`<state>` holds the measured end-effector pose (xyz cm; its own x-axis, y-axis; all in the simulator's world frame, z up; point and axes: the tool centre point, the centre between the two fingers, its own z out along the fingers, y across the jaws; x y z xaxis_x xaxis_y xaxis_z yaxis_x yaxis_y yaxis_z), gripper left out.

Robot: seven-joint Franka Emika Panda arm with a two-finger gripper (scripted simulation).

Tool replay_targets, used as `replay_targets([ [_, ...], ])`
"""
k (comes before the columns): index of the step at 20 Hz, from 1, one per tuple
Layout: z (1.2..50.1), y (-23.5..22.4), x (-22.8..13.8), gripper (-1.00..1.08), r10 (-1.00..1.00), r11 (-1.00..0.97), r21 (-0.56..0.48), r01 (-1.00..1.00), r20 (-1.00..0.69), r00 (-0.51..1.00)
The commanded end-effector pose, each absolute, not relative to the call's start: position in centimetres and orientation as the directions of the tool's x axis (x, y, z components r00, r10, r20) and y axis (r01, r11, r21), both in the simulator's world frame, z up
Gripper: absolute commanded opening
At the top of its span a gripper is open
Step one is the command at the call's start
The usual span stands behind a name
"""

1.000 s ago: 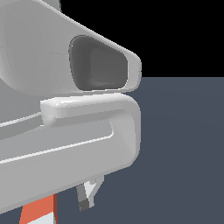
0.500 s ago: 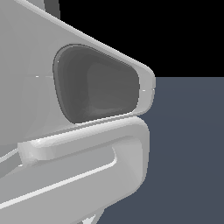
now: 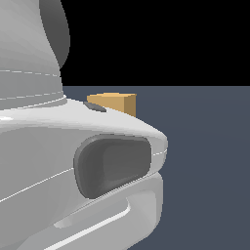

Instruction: Insert the peg into the horizontal hole in a box.

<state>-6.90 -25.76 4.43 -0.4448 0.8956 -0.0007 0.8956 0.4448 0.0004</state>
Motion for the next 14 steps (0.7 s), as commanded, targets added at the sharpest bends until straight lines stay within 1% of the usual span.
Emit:
replay_targets([
  [1, 3.2, -25.7, -6.9, 1.0, 0.895, 0.445, 0.0, 0.895, 0.0, -0.445],
  [8, 1.8, -25.8, -6.8, 1.0, 0.895, 0.447, 0.0, 0.895, 0.0, -0.447],
  [9, 1.8, -25.8, -6.8, -1.0, 0.895, 0.447, 0.0, 0.895, 0.0, -0.447],
  [14, 1.8, -25.8, -6.8, -1.0, 0.895, 0.447, 0.0, 0.895, 0.0, -0.447],
])
